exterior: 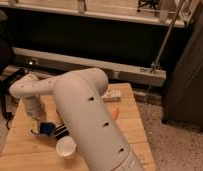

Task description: Wipe the white sponge on the table

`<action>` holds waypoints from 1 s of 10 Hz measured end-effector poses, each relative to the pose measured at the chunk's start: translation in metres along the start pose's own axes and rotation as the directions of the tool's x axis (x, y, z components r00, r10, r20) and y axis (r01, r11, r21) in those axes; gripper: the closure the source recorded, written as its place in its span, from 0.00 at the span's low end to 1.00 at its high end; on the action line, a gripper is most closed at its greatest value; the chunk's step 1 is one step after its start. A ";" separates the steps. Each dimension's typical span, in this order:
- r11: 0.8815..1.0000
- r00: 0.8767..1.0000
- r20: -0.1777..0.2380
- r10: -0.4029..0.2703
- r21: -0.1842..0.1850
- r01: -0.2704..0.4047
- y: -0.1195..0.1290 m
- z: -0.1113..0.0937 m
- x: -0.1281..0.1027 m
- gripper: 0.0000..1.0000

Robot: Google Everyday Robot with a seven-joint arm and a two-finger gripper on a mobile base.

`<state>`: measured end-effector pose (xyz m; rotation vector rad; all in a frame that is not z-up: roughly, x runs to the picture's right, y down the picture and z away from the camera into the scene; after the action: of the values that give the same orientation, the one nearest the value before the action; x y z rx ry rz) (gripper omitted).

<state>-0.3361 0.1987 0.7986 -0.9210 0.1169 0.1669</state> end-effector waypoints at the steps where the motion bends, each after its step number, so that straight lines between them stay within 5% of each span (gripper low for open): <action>1: 1.000 1.000 -0.007 -0.023 -0.003 0.023 0.007 0.004 -0.004 0.72; 6: 0.989 0.988 -0.020 -0.151 0.004 0.151 0.025 0.013 -0.049 0.72; 10: 0.974 0.974 -0.032 -0.225 -0.032 0.224 0.027 0.027 -0.084 0.72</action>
<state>-0.4232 0.2287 0.8077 -0.9583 0.0423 -0.0579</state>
